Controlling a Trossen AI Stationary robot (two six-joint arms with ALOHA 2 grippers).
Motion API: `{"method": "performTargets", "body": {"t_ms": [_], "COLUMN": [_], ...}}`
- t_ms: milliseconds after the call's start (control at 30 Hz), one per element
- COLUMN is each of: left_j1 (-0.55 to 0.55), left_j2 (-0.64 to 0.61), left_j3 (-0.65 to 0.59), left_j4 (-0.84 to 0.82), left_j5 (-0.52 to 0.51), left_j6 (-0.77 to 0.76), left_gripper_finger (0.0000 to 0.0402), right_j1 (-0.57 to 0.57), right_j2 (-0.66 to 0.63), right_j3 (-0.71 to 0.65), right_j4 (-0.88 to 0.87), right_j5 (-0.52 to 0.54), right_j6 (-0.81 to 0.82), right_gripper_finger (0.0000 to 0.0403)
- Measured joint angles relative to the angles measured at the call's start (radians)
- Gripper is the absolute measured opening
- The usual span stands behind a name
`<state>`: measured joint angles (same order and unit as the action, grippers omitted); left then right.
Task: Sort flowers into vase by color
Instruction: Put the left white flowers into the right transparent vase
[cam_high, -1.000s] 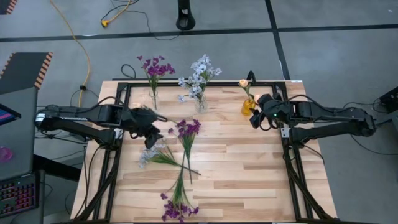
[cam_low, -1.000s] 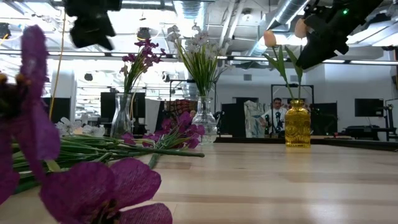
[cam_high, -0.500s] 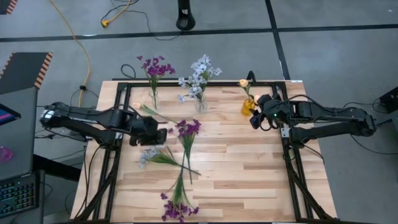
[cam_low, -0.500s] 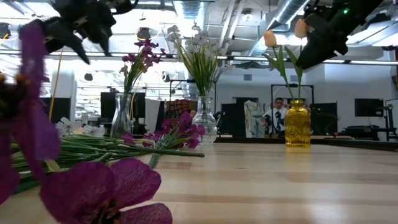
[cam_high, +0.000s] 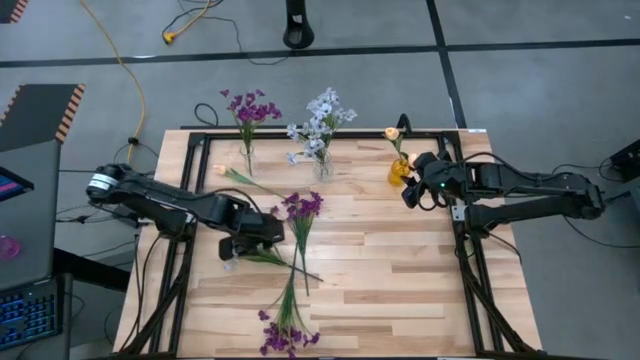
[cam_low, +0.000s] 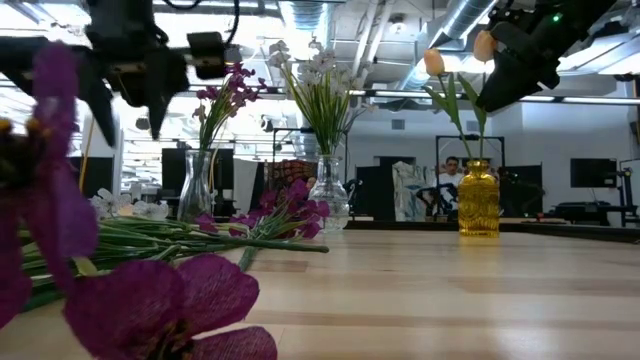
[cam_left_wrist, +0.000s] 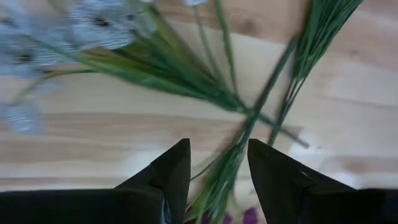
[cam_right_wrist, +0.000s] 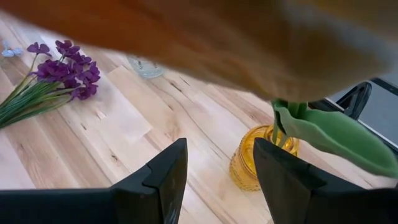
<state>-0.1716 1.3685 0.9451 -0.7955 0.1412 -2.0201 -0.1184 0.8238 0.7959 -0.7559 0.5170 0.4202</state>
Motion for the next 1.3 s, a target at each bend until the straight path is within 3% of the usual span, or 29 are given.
{"method": "performTargets", "body": {"t_ms": [167, 533, 800, 1300], "left_j1": [-0.001, -0.048, -0.076, -0.071], "left_j2": [0.083, 0.203, 0.205, 0.211], "left_j3": [0.000, 0.000, 0.000, 0.000], "left_j4": [0.107, 0.189, 0.180, 0.117], "left_j5": [-0.049, -0.014, -0.078, -0.155], "left_j6": [-0.038, -0.175, -0.324, -0.333], "left_gripper_finger": [0.0142, 0.0142, 0.0142, 0.0142], "right_j1": [0.000, 0.000, 0.000, 0.000], "right_j2": [0.000, 0.000, 0.000, 0.000], "right_j3": [0.000, 0.000, 0.000, 0.000], "right_j4": [0.000, 0.000, 0.000, 0.000], "right_j5": [0.001, 0.004, 0.005, 0.006], "right_j6": [0.000, -0.002, -0.002, -0.002], "right_gripper_finger": [0.0209, 0.0209, 0.0209, 0.0209]}}
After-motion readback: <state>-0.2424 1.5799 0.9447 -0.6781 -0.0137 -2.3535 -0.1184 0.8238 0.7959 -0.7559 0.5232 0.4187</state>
